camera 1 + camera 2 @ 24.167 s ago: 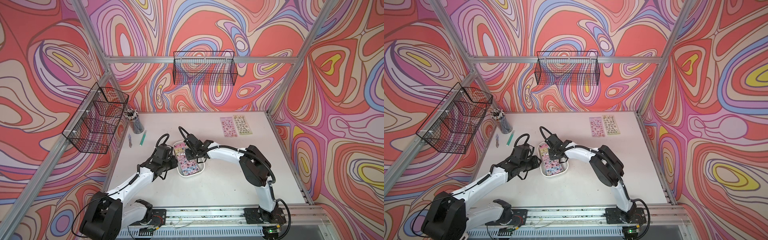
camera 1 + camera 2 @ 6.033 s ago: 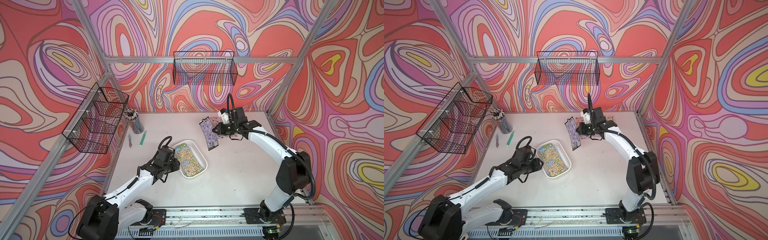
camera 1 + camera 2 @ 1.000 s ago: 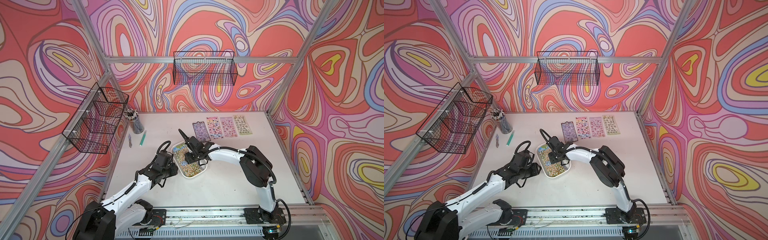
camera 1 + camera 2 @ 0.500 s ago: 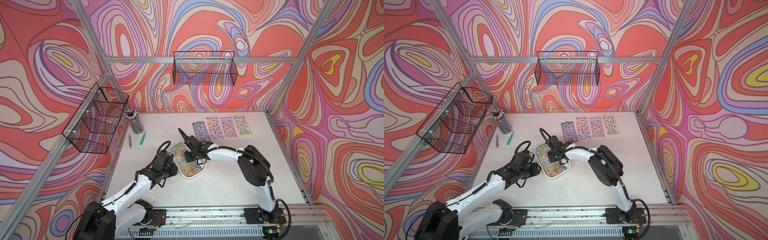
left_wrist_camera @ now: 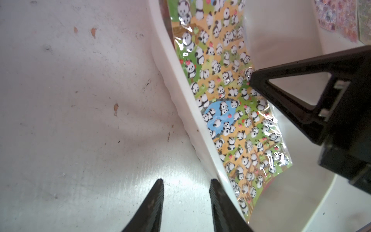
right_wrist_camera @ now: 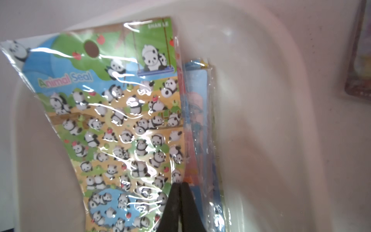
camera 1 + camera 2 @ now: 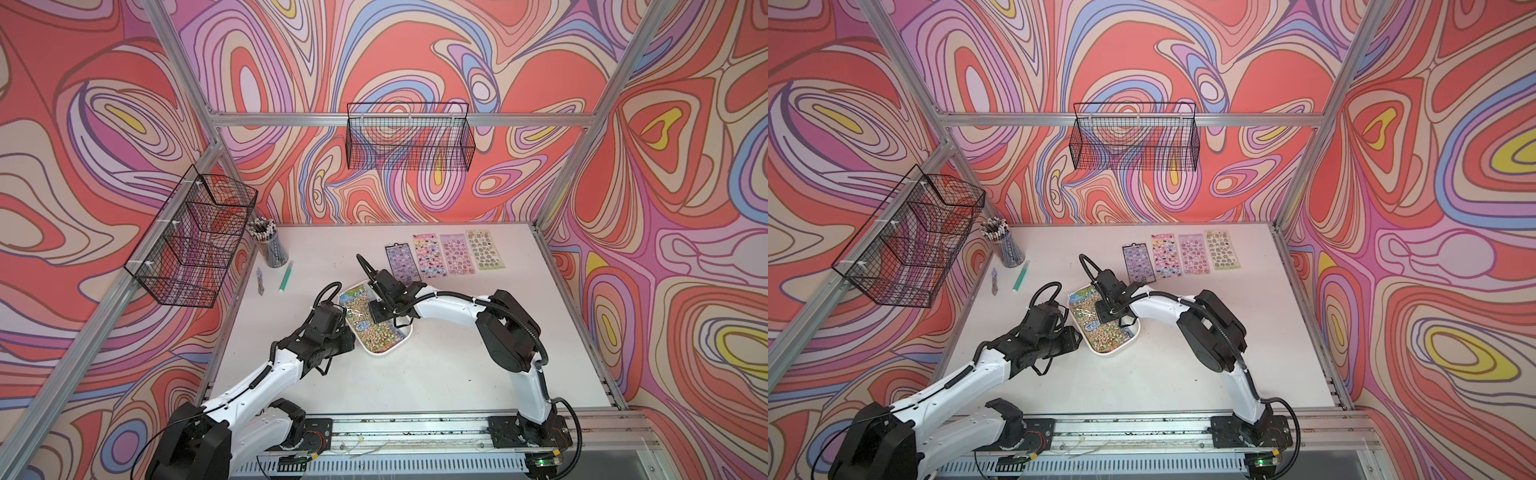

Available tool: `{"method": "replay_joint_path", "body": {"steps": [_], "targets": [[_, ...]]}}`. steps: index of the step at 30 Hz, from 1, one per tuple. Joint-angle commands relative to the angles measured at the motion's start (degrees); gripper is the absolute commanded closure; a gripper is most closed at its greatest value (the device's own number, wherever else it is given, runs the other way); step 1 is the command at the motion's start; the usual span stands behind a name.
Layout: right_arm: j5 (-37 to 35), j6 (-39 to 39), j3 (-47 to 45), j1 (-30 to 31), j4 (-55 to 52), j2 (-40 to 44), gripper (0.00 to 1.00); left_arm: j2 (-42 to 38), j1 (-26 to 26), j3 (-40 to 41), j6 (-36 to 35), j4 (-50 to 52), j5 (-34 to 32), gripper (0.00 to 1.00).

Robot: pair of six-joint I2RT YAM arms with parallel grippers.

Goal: Take the stickers out of the storage box
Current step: Pick up the sticker from the storage box.

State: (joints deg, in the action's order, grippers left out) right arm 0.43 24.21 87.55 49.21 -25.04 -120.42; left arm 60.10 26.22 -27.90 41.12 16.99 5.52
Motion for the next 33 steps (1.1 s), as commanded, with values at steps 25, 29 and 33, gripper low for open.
{"method": "replay_joint_path", "body": {"steps": [25,29,33], "targets": [[-0.5,-0.4,1.6,0.2,-4.4,10.5,1.0,0.7,0.2,-2.9,0.0,-0.9,0.1,0.58],[-0.7,-0.3,1.4,0.0,-4.6,12.4,1.0,0.1,0.2,-2.8,0.1,-0.5,0.0,0.58],[0.8,0.1,0.6,-1.3,-4.2,14.8,1.0,-0.6,0.2,-2.6,0.0,0.0,-0.2,0.58]]}}
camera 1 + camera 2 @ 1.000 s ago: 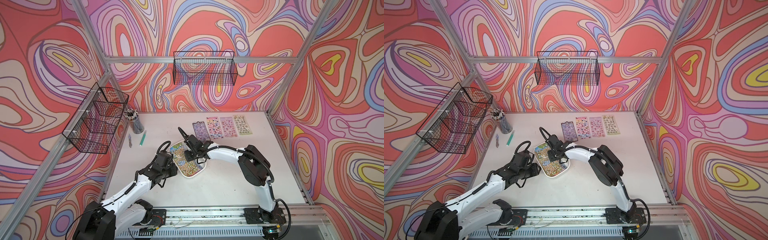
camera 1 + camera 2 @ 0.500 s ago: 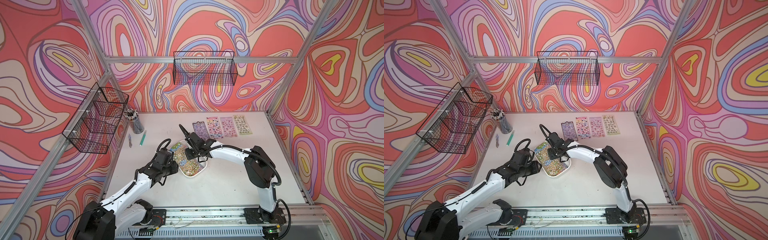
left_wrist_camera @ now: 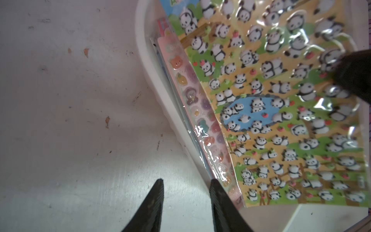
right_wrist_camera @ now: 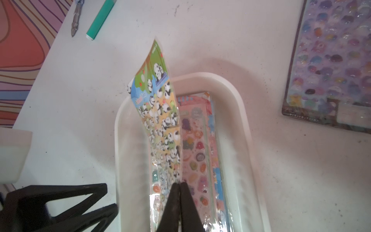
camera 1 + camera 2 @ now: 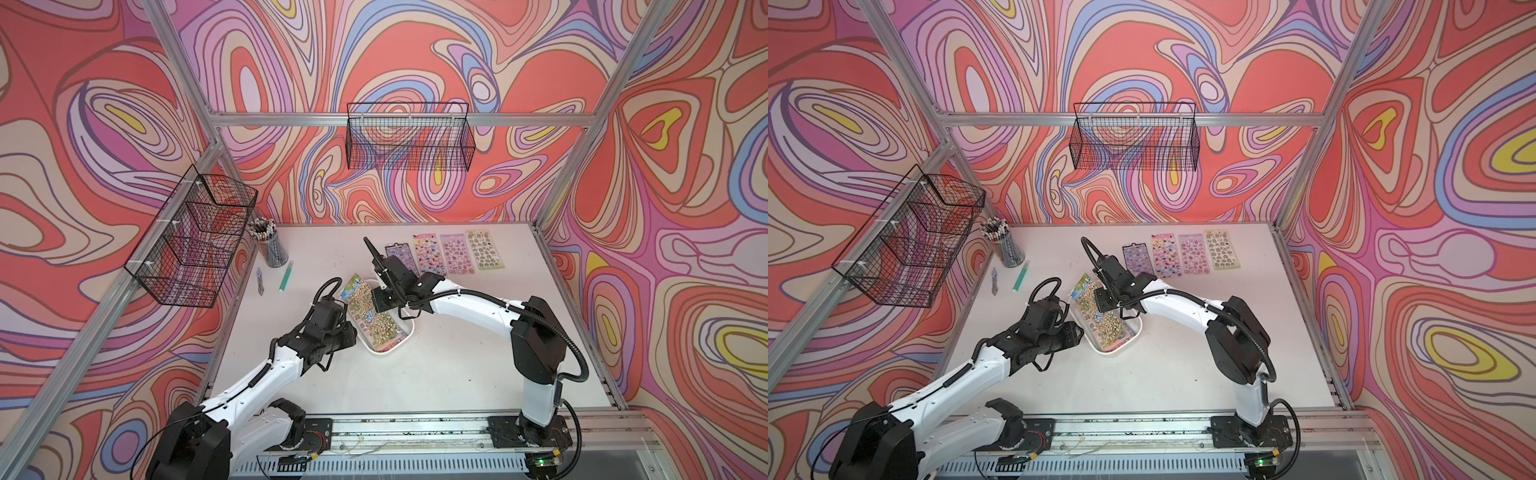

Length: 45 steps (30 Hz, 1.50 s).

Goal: Take the stickers out of the storage box
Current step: Pick up the sticker from the storage box, then place the sticker at the center of the board.

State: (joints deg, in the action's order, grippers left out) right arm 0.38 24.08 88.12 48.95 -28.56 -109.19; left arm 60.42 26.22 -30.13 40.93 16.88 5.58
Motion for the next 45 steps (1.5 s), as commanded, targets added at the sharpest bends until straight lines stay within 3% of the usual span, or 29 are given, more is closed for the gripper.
{"method": "replay_joint_path", "body": {"steps": [1,12,22,32,45], "targets": [[1.5,0.4,-0.1,-1.5,-0.5,4.2,1.0,-1.1,0.3,-0.4,0.2,0.2,-0.3,0.58],[11.0,2.3,-6.7,-10.3,2.9,13.5,1.0,-2.0,0.2,-0.8,0.1,1.6,-1.0,0.58],[25.9,6.2,-14.3,-26.0,10.0,18.4,1.0,-1.9,0.3,-1.9,-0.3,2.7,-1.3,0.58],[35.4,13.2,-7.1,-30.9,20.8,5.1,1.0,-4.5,0.4,-3.3,-1.7,6.7,-2.6,0.58],[38.6,26.0,1.1,-30.8,43.2,-12.8,1.0,-6.7,0.3,-3.4,-2.4,9.7,-3.1,0.58]]}}
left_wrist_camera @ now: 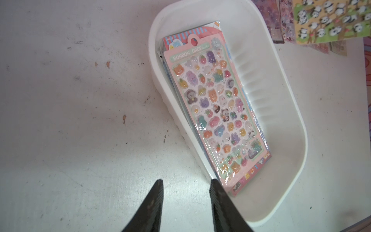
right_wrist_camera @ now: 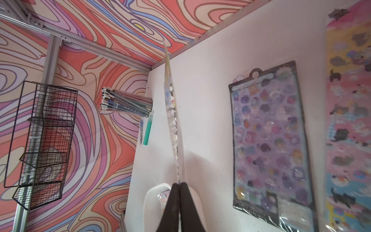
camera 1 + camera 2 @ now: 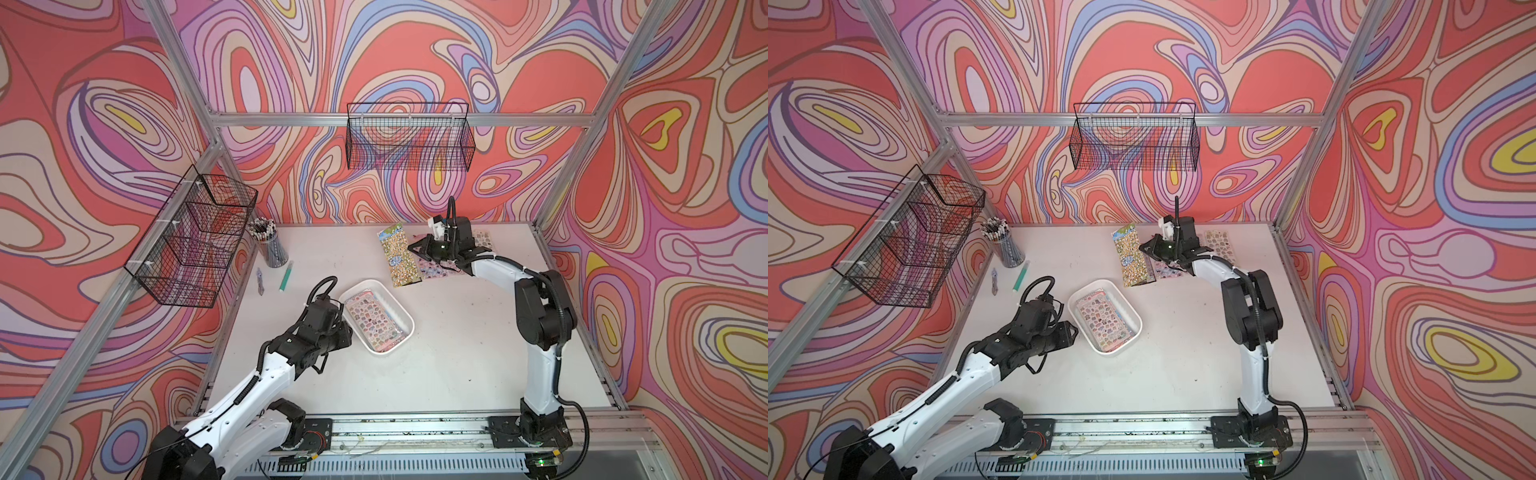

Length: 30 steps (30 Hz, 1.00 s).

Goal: Take the stickers out of the storage box
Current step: Place the sticker at the center of the board.

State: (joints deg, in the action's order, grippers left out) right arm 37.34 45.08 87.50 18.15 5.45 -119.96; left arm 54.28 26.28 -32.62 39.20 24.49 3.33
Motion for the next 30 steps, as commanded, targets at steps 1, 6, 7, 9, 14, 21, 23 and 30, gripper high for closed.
{"method": "replay_joint_path", "body": {"steps": [1,6,7,9,14,21,23,30], "targets": [[1.8,6.1,1.9,0.0,11.4,-3.3,1.0,-0.3,0.3,-0.9,-0.7,2.1,-0.8,0.58],[2.0,8.1,5.2,0.7,15.9,-10.1,1.0,0.7,0.3,-1.0,-0.8,1.6,-0.5,0.58],[2.0,8.1,6.0,0.9,16.1,-11.2,1.0,0.8,0.3,-1.1,-0.8,1.5,-0.5,0.58],[1.6,8.0,6.9,1.2,16.5,-12.9,1.0,0.8,0.3,-1.2,-1.0,1.7,-0.6,0.58],[0.5,7.3,8.8,2.3,16.5,-15.9,1.0,1.4,0.3,-0.4,-0.8,0.7,-0.4,0.57],[-2.0,7.0,9.4,4.1,17.0,-18.6,1.0,1.6,0.3,-0.1,-0.8,0.4,-0.2,0.57],[-2.6,7.2,9.8,4.7,17.1,-19.5,1.0,1.5,0.3,-0.1,-0.9,0.4,-0.2,0.58],[-6.0,8.2,9.1,5.7,18.7,-20.8,1.0,1.4,0.3,0.3,-0.9,0.2,0.2,0.57]]}}
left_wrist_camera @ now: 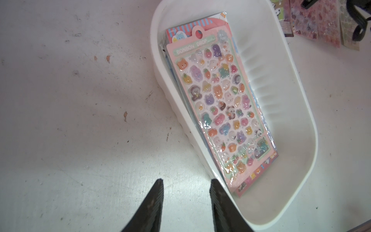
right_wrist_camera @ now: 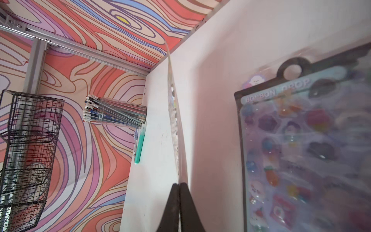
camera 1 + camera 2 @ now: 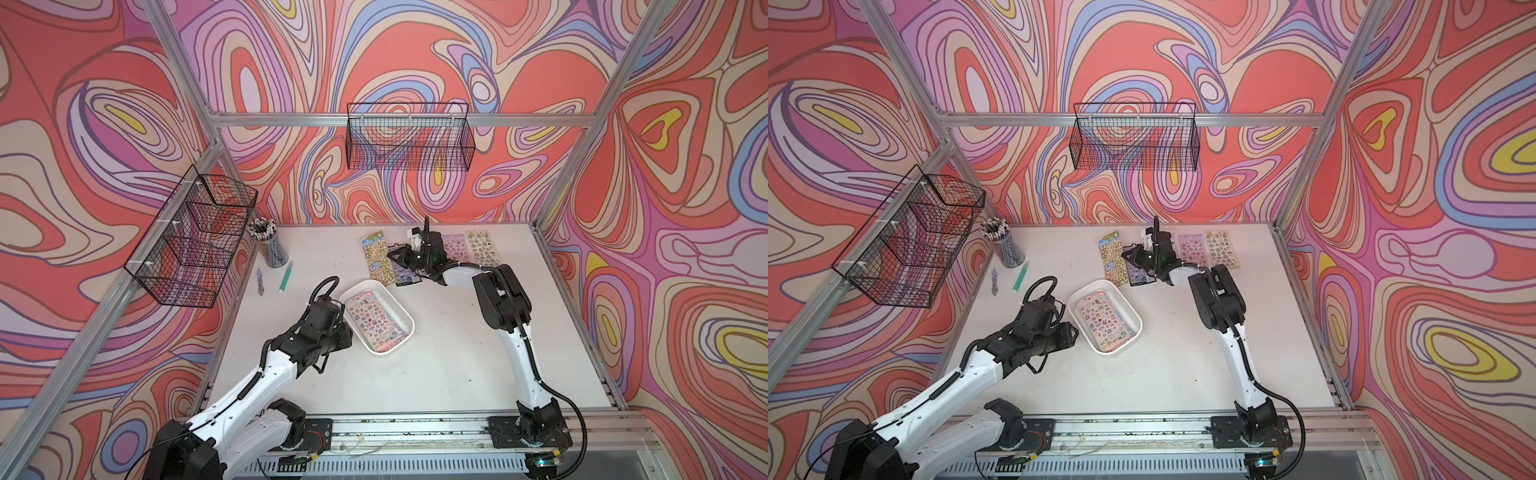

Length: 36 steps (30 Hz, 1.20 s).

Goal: Take the stickers out of the storage box
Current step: Place the sticker at the center of the board.

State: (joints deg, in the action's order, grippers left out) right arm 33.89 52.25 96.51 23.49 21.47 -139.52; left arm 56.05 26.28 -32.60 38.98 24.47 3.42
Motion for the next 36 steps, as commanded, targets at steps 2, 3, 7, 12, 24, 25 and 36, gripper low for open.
{"method": "replay_joint_path", "body": {"steps": [2,3,7,12,24,25,36], "targets": [[-3.8,1.2,-0.3,0.8,2.9,-1.4,1.0,-0.6,0.3,0.5,-0.6,0.0,0.1,0.57],[-4.3,1.5,-0.6,0.9,3.3,-1.5,1.0,-0.6,0.3,0.6,-0.5,-0.2,0.1,0.57],[-5.4,2.8,-0.4,1.3,4.2,-2.5,1.0,-0.3,0.3,0.6,-0.4,-0.4,0.5,0.57],[-6.8,2.5,0.5,1.7,3.2,-3.9,1.0,-0.4,0.3,0.8,-0.4,-0.5,0.4,0.57],[-8.0,-3.4,6.6,2.1,-5.6,-6.7,0.94,0.6,0.3,0.3,-0.3,-0.8,0.6,0.57],[-8.1,-3.6,6.6,2.1,-5.8,-6.7,0.9,0.7,0.3,0.3,-0.4,-0.8,0.5,0.57],[-9.2,-7.6,8.1,2.1,-9.9,-3.7,0.58,1.0,0.3,-0.7,-0.8,-0.2,0.5,0.57]]}}
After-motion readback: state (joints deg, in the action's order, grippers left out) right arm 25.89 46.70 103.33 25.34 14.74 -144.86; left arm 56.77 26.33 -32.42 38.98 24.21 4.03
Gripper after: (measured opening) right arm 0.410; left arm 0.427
